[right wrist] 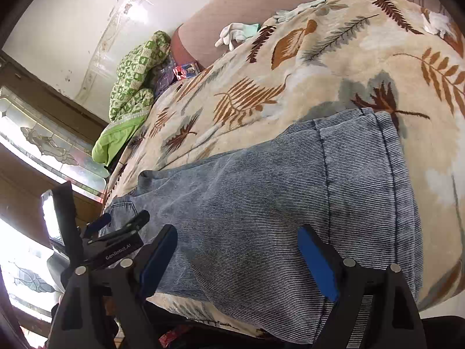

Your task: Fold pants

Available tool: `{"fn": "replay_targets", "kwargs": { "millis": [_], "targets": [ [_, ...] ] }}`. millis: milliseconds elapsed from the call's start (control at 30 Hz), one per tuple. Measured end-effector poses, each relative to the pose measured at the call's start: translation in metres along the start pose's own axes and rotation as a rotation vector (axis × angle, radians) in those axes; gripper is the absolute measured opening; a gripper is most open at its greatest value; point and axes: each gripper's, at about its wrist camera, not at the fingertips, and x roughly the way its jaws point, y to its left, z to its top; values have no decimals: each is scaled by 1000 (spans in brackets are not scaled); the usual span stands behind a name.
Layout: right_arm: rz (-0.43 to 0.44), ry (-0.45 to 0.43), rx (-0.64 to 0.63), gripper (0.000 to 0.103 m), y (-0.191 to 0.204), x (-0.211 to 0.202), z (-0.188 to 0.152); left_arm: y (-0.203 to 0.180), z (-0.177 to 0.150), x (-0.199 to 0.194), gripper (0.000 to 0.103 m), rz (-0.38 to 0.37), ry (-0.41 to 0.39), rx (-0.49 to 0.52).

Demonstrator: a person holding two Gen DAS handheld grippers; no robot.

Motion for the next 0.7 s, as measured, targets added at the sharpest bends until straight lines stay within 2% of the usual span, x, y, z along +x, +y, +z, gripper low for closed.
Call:
{"fn": "replay_targets", "kwargs": {
  "millis": [100, 200, 467, 700],
  "targets": [
    [-27, 41, 12, 87, -2, 10, 0, -2, -6, 15, 103, -1, 58, 8],
    [-41, 46, 14, 87, -3, 12, -1, -3, -10, 26, 103, -23, 105, -6],
    [-51, 49, 9, 87, -3, 13, -1, -7, -8, 25, 103, -14, 102, 3],
    [-43, 51, 18, 87, -4, 14, 1, -18, 3, 15, 103, -35, 58, 22]
  ]
}}
